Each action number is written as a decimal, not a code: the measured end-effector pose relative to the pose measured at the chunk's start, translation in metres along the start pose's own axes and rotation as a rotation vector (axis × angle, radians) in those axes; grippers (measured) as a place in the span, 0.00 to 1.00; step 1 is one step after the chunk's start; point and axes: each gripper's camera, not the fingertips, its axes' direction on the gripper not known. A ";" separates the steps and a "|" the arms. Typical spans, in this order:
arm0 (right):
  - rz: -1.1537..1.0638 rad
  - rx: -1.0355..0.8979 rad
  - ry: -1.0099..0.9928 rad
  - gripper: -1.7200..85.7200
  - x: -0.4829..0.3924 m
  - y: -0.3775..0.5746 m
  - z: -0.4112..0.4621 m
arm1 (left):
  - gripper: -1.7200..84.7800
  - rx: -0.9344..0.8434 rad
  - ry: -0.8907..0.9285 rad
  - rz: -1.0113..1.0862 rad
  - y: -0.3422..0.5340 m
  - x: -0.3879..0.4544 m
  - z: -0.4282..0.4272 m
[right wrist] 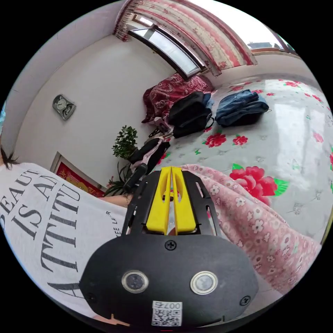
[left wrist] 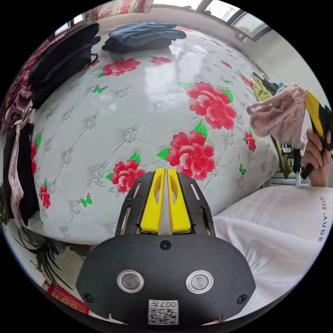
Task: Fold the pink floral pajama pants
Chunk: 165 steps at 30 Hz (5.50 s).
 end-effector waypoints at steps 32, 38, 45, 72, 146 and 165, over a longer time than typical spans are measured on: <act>0.100 -0.248 0.867 0.03 0.018 0.058 -0.022 | 0.07 0.325 0.109 -0.151 0.117 -0.092 -0.097; -0.037 -0.170 0.554 0.05 -0.002 0.006 -0.006 | 0.08 0.368 -0.173 -0.312 0.173 -0.130 -0.131; 0.224 -0.251 0.709 0.10 0.053 0.060 -0.018 | 0.08 0.290 -0.156 -0.435 0.219 -0.119 -0.099; 0.743 0.066 1.220 0.11 0.078 0.130 -0.207 | 0.02 0.171 -0.267 -0.359 0.208 -0.098 -0.117; 0.432 0.175 0.698 0.07 0.078 0.072 -0.178 | 0.01 0.420 0.211 0.041 0.122 -0.105 -0.116; 0.206 0.063 1.085 0.02 0.063 -0.018 -0.175 | 0.01 0.746 0.170 0.041 0.103 -0.100 -0.186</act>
